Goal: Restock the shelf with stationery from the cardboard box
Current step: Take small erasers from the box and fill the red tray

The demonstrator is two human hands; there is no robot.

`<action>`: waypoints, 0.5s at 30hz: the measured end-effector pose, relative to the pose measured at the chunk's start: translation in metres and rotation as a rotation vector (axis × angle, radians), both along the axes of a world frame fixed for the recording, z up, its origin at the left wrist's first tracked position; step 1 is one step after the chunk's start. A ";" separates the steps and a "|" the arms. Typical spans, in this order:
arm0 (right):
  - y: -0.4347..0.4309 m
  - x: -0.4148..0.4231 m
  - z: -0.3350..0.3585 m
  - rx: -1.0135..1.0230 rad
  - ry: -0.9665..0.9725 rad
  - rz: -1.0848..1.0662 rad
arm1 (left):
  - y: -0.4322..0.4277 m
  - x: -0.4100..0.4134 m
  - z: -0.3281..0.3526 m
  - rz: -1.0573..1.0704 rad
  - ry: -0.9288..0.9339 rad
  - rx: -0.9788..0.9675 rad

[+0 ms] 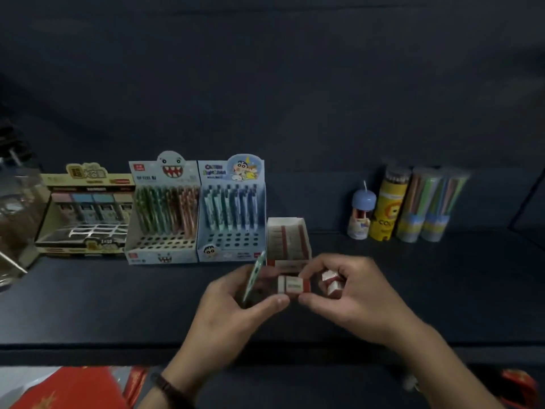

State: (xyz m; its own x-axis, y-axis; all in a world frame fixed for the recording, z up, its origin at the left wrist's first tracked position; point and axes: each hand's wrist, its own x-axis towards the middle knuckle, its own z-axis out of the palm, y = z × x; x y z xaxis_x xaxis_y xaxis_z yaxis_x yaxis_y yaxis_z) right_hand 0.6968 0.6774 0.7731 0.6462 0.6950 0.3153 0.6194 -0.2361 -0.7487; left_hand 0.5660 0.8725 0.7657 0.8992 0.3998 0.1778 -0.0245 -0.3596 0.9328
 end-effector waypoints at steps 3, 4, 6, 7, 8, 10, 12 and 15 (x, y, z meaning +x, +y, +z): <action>0.017 0.048 0.004 -0.072 -0.006 -0.109 | 0.031 0.032 -0.009 0.152 0.037 0.197; 0.023 0.062 0.006 -0.095 -0.026 -0.129 | 0.041 0.042 -0.012 0.150 0.039 0.242; 0.038 0.086 0.011 -0.140 -0.057 -0.138 | 0.057 0.063 -0.020 0.115 0.029 0.298; 0.045 0.097 0.013 -0.164 -0.064 -0.146 | 0.064 0.074 -0.023 0.098 0.024 0.311; 0.051 0.107 0.015 -0.192 -0.066 -0.160 | 0.071 0.083 -0.026 0.083 0.018 0.319; 0.058 0.121 0.015 -0.263 -0.067 -0.178 | 0.079 0.097 -0.033 0.055 0.017 0.345; 0.060 0.131 0.013 -0.357 -0.057 -0.165 | 0.082 0.106 -0.040 0.014 0.031 0.367; 0.064 0.138 0.009 -0.495 -0.068 -0.126 | 0.081 0.112 -0.050 -0.034 0.055 0.292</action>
State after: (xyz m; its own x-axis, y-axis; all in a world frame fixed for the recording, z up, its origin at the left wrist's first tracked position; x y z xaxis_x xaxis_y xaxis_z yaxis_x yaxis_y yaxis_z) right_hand 0.8350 0.7416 0.7825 0.7242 0.6895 0.0123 0.6063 -0.6281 -0.4878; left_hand 0.6784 0.9537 0.7161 0.9227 0.3082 0.2317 0.0064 -0.6131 0.7900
